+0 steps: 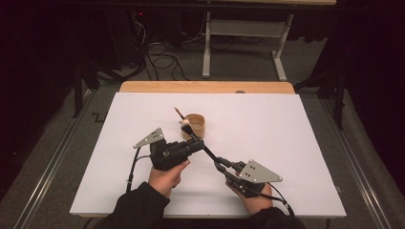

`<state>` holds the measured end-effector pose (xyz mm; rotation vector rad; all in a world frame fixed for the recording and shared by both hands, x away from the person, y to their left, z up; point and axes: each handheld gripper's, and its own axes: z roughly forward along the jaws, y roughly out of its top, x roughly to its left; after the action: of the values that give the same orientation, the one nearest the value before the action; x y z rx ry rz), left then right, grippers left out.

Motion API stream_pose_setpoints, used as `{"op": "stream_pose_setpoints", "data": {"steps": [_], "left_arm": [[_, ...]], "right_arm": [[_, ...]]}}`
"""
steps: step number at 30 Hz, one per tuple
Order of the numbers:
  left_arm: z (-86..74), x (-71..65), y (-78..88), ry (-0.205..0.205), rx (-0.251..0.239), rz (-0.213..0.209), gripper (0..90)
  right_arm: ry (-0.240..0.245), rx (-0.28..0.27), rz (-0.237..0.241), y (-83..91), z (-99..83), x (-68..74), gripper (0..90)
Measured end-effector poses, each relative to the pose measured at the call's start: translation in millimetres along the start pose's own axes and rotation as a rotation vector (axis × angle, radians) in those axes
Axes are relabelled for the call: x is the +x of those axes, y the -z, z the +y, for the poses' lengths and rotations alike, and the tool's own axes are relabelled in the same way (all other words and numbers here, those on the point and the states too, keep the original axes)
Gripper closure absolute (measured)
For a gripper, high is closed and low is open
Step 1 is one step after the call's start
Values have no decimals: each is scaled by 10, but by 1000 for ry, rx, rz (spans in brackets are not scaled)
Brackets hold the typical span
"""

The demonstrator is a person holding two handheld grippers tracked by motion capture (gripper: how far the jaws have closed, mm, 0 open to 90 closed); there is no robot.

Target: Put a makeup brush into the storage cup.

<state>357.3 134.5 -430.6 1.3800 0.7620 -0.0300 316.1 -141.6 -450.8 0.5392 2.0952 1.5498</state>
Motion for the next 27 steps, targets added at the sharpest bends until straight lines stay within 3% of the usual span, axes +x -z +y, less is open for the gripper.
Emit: {"op": "stream_pose_setpoints", "data": {"steps": [12, 21, 27], "left_arm": [[-4, -11, -4, 5, -4, -42, 773], [-1, -17, -1, 2, -6, -55, 779], [10, -25, 16, -6, -17, -51, 780]], "right_arm": [[4, 24, -3, -22, -18, 7, 804], [4, 22, -4, -23, -20, 3, 798], [-21, 8, 3, -26, -21, -13, 761]]}}
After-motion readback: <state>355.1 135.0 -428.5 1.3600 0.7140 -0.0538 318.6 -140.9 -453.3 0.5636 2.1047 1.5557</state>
